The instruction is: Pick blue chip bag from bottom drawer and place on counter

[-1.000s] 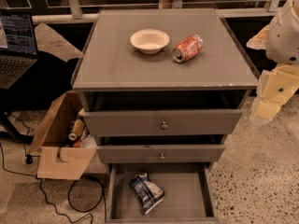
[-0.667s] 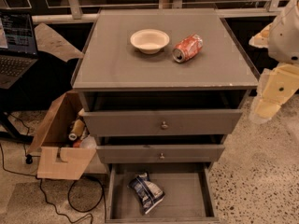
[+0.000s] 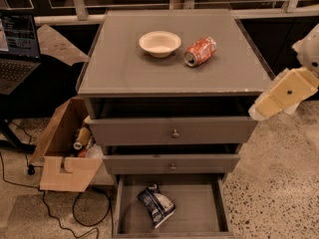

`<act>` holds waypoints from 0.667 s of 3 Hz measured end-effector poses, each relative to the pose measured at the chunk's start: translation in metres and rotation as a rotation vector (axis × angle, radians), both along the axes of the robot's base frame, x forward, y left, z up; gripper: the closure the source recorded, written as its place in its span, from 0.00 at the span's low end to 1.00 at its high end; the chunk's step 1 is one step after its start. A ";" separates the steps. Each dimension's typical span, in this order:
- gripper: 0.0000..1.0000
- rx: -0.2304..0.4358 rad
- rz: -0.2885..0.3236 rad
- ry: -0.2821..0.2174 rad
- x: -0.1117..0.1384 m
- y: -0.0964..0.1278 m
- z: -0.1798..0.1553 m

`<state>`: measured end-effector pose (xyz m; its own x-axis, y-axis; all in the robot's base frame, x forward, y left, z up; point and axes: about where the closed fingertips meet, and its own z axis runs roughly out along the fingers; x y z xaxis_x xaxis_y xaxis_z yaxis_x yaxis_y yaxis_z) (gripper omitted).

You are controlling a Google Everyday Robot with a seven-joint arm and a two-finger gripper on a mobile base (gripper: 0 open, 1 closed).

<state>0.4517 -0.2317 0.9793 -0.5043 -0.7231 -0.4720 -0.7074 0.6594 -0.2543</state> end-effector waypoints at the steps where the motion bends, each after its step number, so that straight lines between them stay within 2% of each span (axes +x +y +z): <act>1: 0.00 0.131 -0.187 -0.047 0.013 -0.004 -0.002; 2: 0.00 0.187 -0.263 -0.054 0.019 -0.003 0.002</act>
Offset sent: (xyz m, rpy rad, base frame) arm 0.0124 -0.0040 -0.0016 0.1233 -0.0449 -0.1753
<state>0.4704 -0.2350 0.9811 -0.6330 -0.4697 -0.6154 -0.4957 0.8565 -0.1439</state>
